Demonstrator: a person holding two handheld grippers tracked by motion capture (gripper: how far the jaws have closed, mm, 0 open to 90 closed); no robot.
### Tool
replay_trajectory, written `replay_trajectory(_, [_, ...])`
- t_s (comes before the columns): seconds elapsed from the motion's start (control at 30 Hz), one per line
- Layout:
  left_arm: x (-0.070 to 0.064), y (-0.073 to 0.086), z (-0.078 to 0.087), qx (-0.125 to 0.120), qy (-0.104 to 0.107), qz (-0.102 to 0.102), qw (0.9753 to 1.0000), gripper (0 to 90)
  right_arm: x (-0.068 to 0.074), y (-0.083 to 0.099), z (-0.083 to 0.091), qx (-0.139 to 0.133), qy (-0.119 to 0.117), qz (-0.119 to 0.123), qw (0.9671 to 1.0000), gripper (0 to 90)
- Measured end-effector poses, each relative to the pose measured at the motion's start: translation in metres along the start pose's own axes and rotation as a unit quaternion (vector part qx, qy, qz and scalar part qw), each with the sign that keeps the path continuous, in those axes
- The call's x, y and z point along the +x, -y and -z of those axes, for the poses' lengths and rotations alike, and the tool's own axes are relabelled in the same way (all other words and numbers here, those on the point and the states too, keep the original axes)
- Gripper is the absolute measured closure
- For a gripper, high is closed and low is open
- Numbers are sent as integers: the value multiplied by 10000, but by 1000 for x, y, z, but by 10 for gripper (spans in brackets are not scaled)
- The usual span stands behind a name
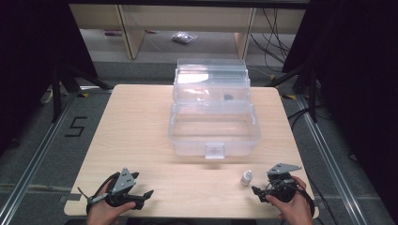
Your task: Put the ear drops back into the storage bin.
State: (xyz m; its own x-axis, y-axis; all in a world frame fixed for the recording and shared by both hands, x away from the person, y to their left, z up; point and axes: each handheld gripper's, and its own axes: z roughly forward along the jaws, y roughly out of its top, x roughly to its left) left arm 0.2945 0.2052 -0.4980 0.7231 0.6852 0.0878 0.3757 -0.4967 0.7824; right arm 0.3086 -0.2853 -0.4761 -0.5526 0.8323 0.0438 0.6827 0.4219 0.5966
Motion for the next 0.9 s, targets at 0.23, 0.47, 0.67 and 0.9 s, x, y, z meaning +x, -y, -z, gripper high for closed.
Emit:
replay_trajectory(0.23, [0,0,0,30,33,25,10000,179,4,-6,1,121,-120,122,9998,217])
replay_trajectory(0.47, [0,0,-1,-6,-21,35,10000,179,8,-11,2,244,-150,155,9995,221])
replay_trajectory(0.67, [0,1,-1,-8,-14,16,10000,179,10,-18,1,338,-99,420,9985,232])
replay_trajectory(0.9, [-2,1,-2,-50,25,158,9999,179,15,-27,-2,525,-67,626,9966,252])
